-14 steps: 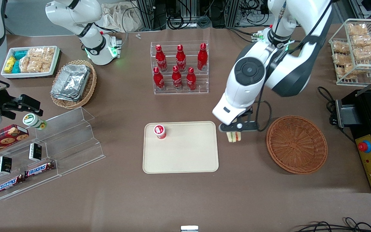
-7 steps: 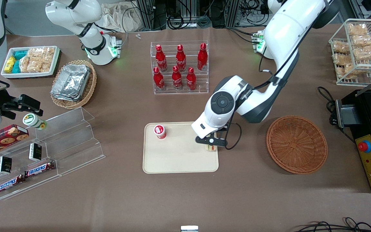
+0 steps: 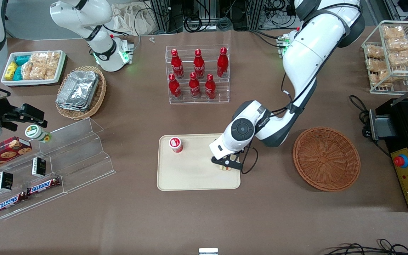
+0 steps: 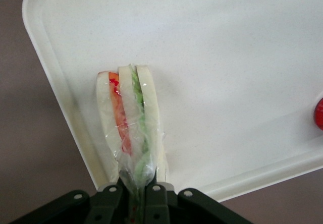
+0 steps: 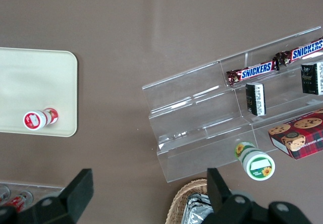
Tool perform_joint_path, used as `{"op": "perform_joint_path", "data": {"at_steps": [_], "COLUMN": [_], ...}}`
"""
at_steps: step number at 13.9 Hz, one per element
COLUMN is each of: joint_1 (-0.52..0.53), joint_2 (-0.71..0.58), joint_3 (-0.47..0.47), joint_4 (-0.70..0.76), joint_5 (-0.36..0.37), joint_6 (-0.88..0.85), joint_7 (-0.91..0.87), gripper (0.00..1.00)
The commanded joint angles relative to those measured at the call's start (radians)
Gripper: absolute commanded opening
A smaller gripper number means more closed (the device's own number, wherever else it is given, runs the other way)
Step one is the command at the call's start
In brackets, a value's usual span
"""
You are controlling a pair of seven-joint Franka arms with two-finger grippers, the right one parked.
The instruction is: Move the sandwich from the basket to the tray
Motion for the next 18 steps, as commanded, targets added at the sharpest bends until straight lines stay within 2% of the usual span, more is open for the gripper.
{"op": "perform_joint_path", "data": {"at_steps": [1,2,7,11,13,15,18], "joint_1": [0.004,0.007,0.022,0.062,0.101,0.148,0.269], "joint_2": [0.005,-0.006,-0.064,-0.176,-0.248,-0.338,-0.46], "joint_3": [-0.002,-0.002,-0.006,-0.007,-0.009,-0.009,-0.009], "joint_4": [0.022,0.022,0.02,0.02,0.02,0.02,0.022], "joint_5": [0.01,0.005,0.001,-0.064,-0.065,-0.108,-0.143], "joint_6": [0.002,-0.006,-0.148,-0.286,-0.375,-0.454,-0.561], "joint_7": [-0.009,-0.01,-0.055,-0.04,-0.032,0.014,0.115], "gripper": [0.7,0.99,0.99,0.99,0.99,0.99,0.99]}}
